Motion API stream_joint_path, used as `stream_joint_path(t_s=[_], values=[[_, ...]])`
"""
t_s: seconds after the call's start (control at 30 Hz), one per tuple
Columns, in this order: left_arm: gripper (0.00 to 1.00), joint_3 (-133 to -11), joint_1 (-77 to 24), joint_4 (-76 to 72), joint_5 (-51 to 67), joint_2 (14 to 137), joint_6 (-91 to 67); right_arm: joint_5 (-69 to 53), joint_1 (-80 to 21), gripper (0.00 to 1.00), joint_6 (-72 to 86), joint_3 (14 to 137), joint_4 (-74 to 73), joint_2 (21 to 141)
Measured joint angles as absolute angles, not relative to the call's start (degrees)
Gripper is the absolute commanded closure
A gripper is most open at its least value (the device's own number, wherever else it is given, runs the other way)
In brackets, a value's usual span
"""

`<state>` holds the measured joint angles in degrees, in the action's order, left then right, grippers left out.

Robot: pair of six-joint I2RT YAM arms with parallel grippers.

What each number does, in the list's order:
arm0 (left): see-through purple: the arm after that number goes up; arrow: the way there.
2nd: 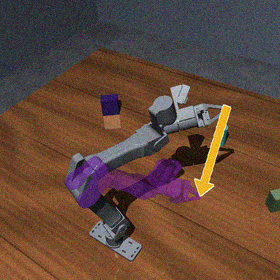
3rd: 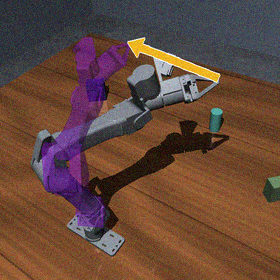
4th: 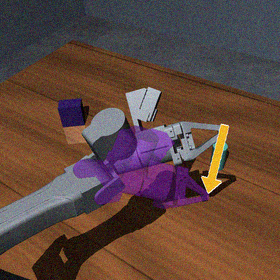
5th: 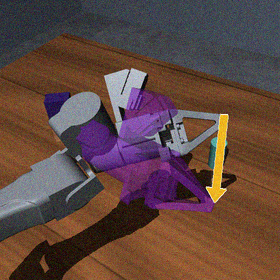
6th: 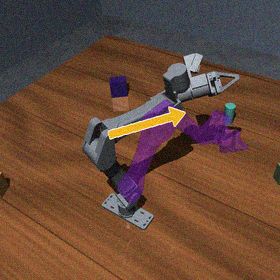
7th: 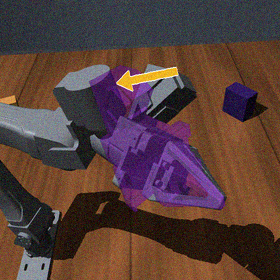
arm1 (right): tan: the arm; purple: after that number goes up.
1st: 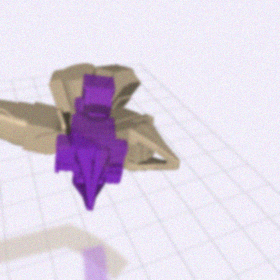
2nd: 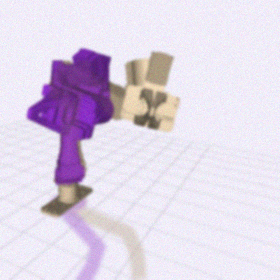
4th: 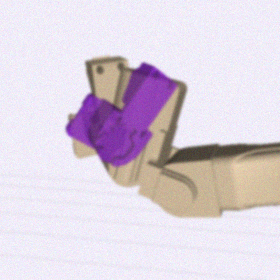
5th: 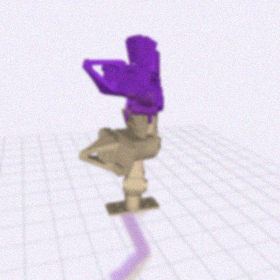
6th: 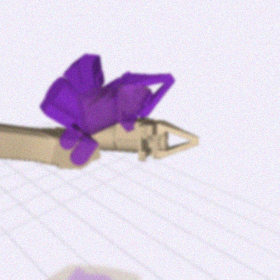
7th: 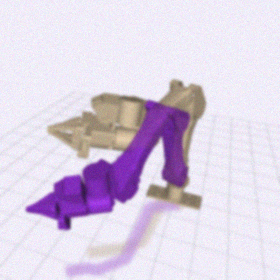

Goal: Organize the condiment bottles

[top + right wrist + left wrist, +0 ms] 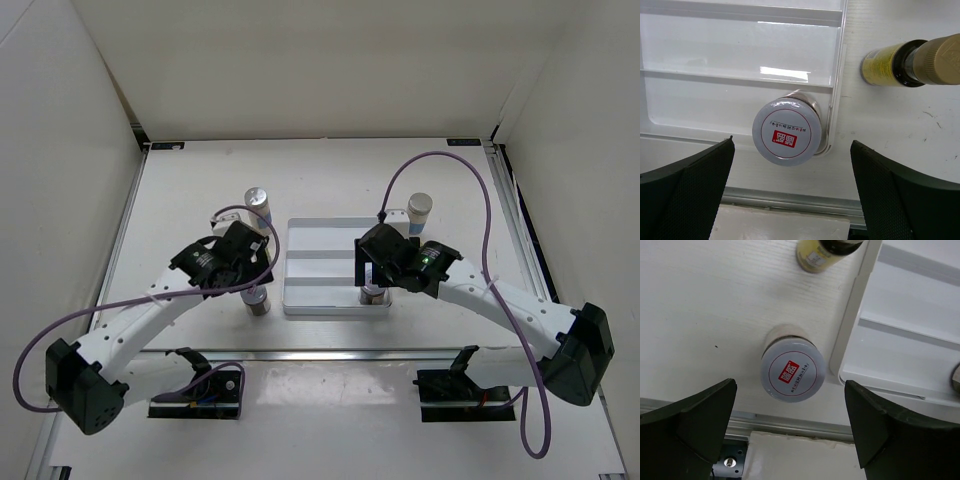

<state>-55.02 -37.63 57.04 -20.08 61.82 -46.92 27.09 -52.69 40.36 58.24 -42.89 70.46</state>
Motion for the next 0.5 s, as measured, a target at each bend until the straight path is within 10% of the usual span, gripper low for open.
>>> stream_joint_path(t_s=[0.4, 0.5], values=[[0.0, -49.56, -36.05, 53.41, -18.48, 70.52, -48.05, 27.14, -52.69, 0.0, 40.38, 57.21, -43.13, 68.45], [0.13, -48.53, -34.24, 51.2, -16.86, 71.4, -47.42, 27.16, -52.69, 0.0, 40.45, 57.17, -43.18, 68.16]])
